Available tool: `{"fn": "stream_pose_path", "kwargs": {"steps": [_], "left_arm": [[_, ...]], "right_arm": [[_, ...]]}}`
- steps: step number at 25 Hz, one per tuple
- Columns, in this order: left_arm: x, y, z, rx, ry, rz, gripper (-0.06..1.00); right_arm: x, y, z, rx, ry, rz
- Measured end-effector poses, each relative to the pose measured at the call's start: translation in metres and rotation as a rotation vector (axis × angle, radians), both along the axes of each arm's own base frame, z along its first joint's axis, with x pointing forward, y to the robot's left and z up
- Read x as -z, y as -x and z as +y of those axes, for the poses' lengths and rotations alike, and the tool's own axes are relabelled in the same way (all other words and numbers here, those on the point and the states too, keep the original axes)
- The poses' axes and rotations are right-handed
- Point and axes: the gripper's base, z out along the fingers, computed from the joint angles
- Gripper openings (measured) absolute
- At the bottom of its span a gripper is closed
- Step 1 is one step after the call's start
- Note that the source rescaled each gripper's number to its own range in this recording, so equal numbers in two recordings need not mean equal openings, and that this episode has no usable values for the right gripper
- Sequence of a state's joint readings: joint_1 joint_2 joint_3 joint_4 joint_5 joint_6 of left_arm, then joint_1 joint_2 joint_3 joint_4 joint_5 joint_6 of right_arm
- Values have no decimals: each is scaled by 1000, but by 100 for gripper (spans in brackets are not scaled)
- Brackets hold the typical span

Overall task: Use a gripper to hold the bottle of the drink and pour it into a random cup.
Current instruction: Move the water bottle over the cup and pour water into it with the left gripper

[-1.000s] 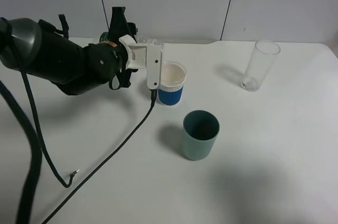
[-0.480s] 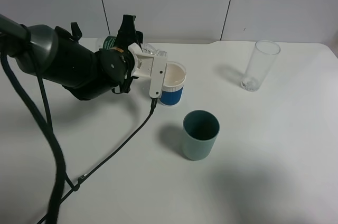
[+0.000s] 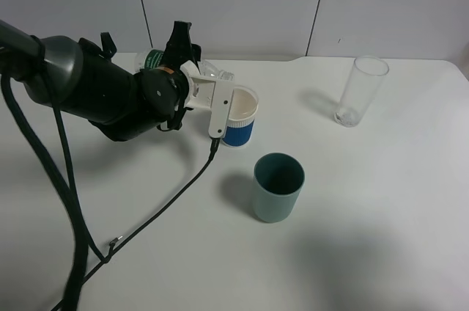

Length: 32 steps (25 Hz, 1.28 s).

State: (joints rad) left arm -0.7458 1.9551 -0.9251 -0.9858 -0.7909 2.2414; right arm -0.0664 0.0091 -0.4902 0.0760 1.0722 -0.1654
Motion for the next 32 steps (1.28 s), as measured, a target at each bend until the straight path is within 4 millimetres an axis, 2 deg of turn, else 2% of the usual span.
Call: {"fn": "stream_pose_path", "kwargs": {"steps": [20, 32], "left_arm": [[0, -1, 3, -26, -67, 21, 1], [-3, 3, -7, -49, -48, 41, 1]], "right_arm": [[0, 0, 0, 0, 0, 0], [0, 0, 0, 0, 0, 0]]}}
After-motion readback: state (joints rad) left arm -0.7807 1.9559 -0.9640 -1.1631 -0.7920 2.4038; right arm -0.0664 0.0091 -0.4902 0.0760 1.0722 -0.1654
